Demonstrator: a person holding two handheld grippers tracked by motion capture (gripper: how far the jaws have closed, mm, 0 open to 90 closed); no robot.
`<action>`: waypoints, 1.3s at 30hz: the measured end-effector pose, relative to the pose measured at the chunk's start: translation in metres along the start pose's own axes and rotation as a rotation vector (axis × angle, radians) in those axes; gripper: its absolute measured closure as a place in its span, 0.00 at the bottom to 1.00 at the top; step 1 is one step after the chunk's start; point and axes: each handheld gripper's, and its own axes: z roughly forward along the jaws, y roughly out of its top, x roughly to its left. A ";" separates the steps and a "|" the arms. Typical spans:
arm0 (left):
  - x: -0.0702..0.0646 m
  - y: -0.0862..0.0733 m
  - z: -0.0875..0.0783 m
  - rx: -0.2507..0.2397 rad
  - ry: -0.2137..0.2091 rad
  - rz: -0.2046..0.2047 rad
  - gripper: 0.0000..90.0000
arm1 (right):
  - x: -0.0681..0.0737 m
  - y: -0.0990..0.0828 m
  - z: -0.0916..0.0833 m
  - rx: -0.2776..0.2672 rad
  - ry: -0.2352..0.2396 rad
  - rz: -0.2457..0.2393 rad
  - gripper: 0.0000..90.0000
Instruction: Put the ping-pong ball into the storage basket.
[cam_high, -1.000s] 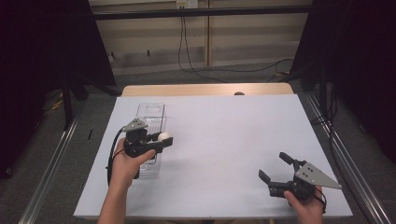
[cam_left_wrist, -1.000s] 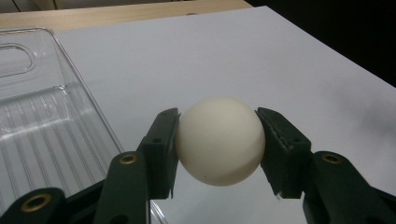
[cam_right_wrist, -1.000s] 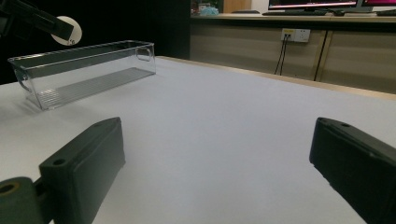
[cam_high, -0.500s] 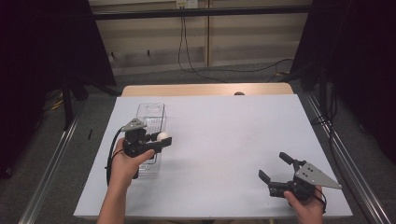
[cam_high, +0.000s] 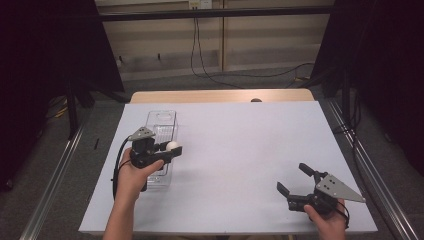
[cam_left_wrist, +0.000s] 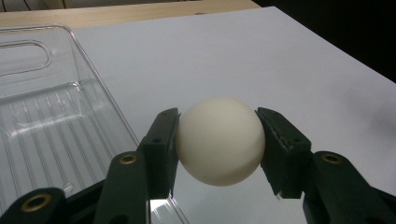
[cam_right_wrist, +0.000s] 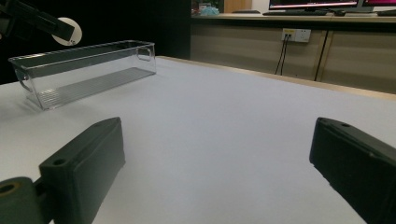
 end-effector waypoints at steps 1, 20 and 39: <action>0.000 0.000 0.000 0.001 0.001 0.001 0.57 | 0.000 0.000 0.000 0.002 0.004 -0.003 0.03; 0.004 0.000 -0.004 -0.005 0.023 0.002 0.57 | 0.000 -0.001 0.001 0.010 0.008 -0.002 0.03; 0.008 0.000 -0.010 -0.014 0.041 -0.004 0.57 | 0.001 0.000 0.002 0.005 0.006 -0.006 0.03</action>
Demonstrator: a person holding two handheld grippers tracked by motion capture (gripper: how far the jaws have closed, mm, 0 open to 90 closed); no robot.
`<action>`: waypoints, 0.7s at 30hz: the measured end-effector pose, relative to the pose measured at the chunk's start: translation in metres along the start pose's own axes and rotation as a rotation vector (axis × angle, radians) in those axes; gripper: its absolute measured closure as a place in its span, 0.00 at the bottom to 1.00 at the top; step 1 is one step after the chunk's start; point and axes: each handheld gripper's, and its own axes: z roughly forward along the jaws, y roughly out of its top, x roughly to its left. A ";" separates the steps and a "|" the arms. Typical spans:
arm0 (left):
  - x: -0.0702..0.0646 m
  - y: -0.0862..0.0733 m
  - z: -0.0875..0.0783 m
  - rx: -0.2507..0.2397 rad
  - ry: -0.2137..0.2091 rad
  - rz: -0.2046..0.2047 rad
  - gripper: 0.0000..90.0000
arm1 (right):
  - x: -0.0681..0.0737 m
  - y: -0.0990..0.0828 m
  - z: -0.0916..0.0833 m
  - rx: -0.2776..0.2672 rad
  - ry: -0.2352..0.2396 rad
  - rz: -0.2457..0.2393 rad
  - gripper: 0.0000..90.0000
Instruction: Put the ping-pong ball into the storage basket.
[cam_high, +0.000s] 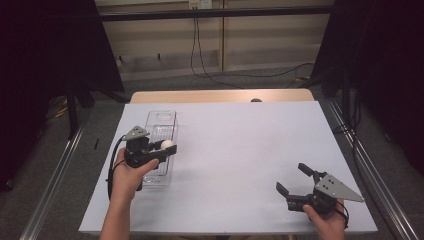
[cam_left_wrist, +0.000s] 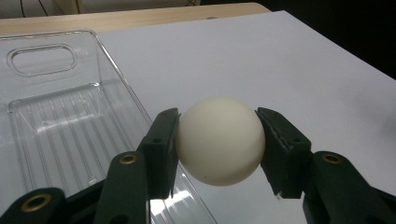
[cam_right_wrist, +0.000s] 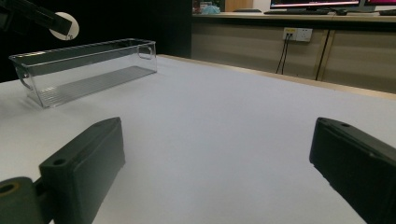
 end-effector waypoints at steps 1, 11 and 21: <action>0.000 0.000 0.000 0.000 -0.001 0.000 0.57 | 0.000 0.000 0.000 -0.001 0.000 0.000 0.03; 0.002 -0.001 -0.001 0.003 0.021 0.000 0.57 | 0.000 0.000 0.000 0.001 0.001 -0.001 0.03; 0.004 -0.001 -0.002 0.002 0.037 0.003 0.57 | 0.000 0.000 0.000 0.000 0.002 -0.001 0.03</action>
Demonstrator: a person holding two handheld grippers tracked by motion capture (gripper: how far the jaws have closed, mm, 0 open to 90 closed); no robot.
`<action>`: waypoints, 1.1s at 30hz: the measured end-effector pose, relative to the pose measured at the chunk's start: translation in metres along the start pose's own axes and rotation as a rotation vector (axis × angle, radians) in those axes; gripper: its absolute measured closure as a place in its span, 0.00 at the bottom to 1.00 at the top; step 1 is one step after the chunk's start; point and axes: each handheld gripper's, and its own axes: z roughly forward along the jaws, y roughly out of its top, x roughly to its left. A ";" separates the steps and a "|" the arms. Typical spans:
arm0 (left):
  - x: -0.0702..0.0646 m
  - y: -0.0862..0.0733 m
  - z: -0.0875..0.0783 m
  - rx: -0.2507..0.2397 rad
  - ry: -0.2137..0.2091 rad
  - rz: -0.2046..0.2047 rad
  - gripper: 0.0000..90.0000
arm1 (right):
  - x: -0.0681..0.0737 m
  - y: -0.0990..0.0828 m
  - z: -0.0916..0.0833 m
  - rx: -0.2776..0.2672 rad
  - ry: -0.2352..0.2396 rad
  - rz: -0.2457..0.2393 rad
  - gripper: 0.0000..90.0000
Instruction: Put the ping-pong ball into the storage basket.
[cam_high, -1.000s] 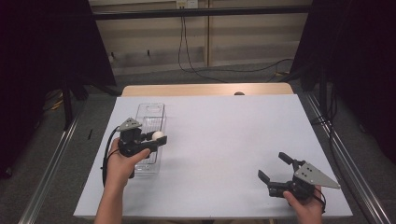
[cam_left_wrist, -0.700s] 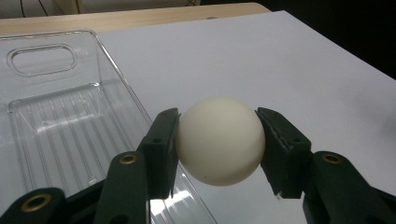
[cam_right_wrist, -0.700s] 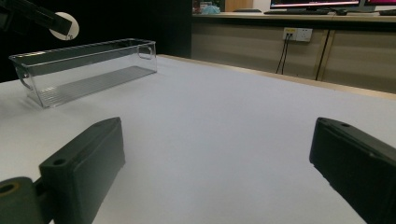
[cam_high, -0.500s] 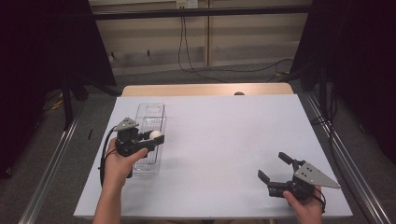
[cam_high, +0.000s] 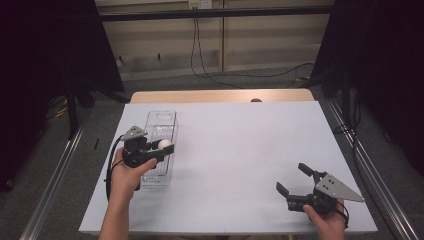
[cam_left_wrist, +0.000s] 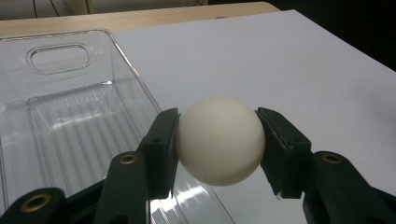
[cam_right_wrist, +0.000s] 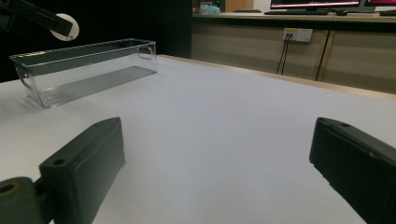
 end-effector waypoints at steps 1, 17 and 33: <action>0.000 0.000 0.000 -0.002 0.000 -0.002 0.57 | 0.000 0.000 0.000 0.002 0.002 0.000 0.03; 0.004 -0.002 -0.002 0.000 0.014 -0.009 0.57 | 0.000 0.000 0.000 0.001 0.004 -0.006 0.03; 0.008 -0.004 -0.002 -0.003 0.033 -0.017 0.57 | 0.000 0.000 0.001 -0.003 0.005 -0.003 0.03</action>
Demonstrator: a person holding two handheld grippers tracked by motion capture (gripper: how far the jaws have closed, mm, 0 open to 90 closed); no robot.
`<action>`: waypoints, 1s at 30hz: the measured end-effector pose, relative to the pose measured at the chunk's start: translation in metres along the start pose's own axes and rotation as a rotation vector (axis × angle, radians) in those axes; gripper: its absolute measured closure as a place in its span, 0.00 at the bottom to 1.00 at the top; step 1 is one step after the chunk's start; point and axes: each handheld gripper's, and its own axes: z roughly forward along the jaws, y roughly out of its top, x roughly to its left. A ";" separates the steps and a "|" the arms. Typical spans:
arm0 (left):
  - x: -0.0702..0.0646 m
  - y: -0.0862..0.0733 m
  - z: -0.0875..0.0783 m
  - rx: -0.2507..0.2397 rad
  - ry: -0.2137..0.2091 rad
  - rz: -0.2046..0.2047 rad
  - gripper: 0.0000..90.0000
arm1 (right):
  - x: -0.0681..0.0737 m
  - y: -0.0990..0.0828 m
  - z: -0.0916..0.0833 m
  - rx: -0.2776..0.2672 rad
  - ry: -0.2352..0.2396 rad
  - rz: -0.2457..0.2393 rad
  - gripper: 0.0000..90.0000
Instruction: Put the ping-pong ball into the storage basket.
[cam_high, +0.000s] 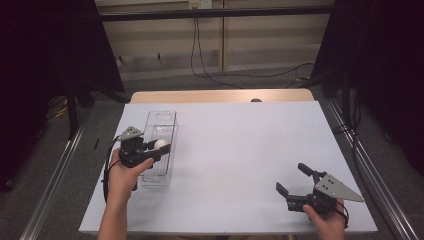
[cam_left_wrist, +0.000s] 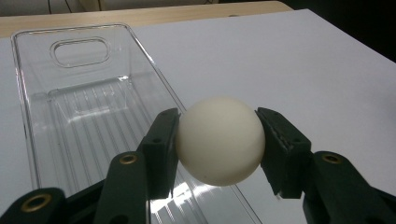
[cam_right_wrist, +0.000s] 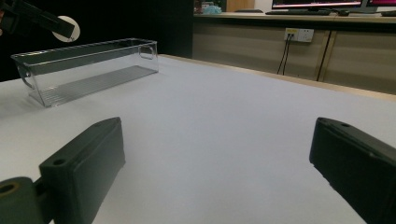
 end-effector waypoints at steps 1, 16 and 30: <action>0.001 0.000 0.000 0.004 0.000 0.004 0.57 | 0.000 0.000 0.000 0.001 0.002 0.001 0.03; 0.004 -0.001 -0.001 0.003 0.010 -0.001 0.57 | 0.000 0.000 0.000 0.009 0.006 0.000 0.03; 0.009 -0.002 -0.003 0.001 0.023 -0.002 0.57 | 0.000 -0.001 0.001 0.009 0.005 -0.002 0.03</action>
